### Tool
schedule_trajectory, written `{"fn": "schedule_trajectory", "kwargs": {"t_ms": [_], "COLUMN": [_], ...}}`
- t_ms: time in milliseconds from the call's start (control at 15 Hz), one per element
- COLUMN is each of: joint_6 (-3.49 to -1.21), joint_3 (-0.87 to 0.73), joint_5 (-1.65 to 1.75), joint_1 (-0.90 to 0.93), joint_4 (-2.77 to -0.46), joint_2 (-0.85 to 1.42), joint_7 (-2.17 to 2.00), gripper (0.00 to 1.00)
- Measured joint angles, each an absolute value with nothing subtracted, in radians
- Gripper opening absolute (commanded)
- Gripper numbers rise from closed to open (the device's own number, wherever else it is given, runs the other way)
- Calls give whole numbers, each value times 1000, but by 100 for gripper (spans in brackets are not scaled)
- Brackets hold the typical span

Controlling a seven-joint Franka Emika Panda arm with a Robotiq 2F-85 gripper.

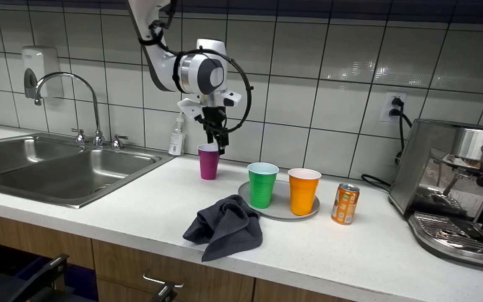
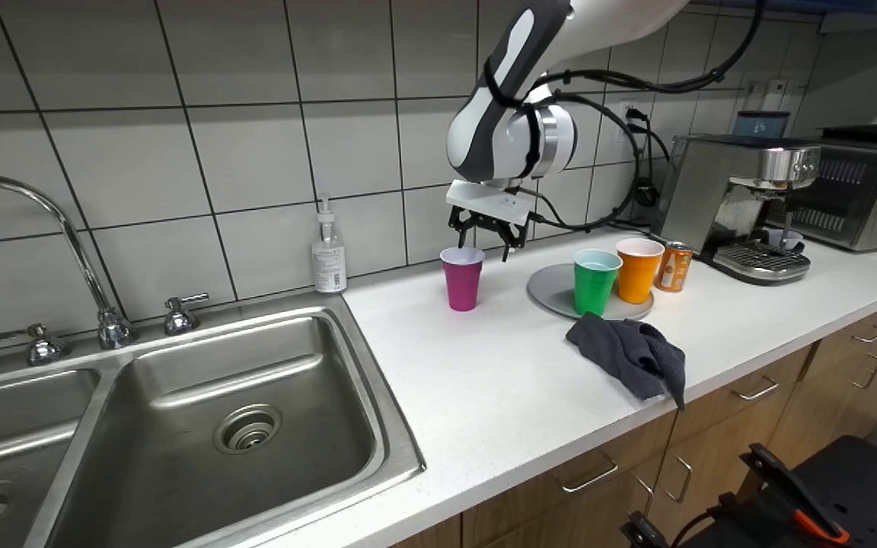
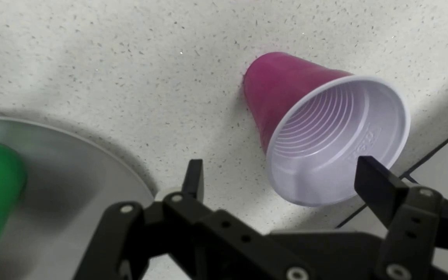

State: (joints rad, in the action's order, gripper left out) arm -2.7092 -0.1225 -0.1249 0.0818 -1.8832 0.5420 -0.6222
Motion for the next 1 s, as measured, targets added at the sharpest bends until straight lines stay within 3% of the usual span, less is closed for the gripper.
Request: {"fn": "schedule_trajectory", "kwargs": {"t_ms": [1000], "joint_6": [-2605], "joint_3": [-145], "joint_5": [-109], "joint_1": [100], "joint_4": [-1758], "joint_2": [641], "joint_7": [-622], "gripper": [100]}}
